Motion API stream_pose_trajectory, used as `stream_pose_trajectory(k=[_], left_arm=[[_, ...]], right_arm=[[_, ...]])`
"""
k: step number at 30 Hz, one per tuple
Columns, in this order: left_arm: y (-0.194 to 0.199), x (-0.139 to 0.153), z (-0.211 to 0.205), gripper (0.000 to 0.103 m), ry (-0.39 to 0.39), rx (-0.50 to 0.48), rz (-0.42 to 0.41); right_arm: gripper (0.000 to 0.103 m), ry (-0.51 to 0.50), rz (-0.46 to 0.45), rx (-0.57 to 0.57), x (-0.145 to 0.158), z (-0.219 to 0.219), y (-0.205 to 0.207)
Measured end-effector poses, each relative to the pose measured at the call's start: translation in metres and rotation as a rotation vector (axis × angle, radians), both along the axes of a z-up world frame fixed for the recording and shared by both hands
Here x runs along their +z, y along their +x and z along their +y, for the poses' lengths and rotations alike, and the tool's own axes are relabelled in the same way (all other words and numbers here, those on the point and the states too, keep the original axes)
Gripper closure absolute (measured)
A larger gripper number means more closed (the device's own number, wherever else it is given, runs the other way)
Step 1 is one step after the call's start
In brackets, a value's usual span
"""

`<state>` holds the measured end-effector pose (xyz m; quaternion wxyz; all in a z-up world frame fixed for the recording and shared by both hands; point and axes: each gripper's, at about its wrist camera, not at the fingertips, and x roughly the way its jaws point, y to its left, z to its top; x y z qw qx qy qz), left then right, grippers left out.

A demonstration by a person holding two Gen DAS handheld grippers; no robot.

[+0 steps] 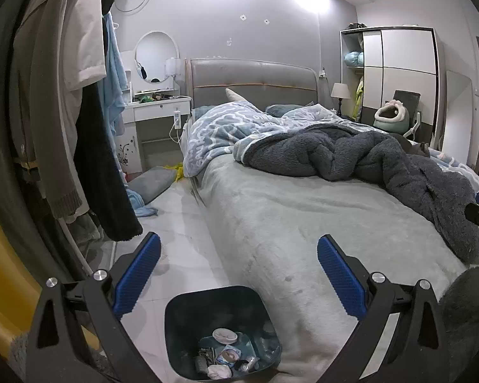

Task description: Collect trash

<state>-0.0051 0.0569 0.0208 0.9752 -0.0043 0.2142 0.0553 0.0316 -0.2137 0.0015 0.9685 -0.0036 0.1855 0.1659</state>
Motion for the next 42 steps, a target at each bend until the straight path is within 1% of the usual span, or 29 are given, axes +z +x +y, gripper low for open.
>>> stream_pose_trajectory(k=[42], left_arm=[[0.0013,0.0013,0.0060,0.003,-0.007,0.003,0.003]], right_arm=[[0.003,-0.019,0.002,0.001,0.0005,0.0092,-0.0067]])
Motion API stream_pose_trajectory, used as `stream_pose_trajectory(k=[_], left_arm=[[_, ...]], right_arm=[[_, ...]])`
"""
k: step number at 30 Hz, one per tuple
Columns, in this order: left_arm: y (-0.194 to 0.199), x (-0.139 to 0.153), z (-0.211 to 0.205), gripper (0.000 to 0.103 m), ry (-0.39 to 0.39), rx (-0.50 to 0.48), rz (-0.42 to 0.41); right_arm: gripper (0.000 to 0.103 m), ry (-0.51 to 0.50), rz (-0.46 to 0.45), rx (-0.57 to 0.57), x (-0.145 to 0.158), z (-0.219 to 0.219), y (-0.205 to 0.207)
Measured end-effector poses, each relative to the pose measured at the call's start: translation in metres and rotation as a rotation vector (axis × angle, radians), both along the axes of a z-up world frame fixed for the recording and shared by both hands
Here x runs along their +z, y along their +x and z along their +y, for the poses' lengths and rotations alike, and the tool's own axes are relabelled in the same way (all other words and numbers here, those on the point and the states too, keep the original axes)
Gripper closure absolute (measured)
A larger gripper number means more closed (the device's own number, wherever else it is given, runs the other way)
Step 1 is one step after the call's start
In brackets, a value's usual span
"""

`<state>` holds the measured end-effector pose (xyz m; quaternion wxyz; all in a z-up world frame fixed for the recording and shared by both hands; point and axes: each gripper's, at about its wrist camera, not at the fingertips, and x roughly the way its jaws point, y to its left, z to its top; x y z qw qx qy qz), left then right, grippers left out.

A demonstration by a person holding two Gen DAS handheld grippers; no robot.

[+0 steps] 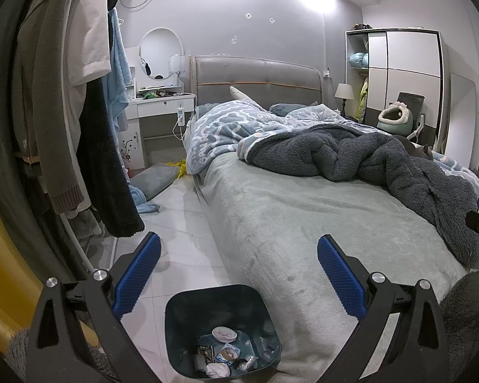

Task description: Collect trash

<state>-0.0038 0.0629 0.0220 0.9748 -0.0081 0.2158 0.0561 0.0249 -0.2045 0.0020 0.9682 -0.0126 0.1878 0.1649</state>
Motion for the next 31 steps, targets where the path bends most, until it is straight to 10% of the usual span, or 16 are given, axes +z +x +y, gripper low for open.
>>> stream_pose_trajectory(k=[31], left_arm=[[-0.0035,-0.0063,0.0053,0.003,-0.002,0.032,0.012]], right_arm=[[0.003,-0.001,0.000,0.000,0.0010,0.0008,0.0002]])
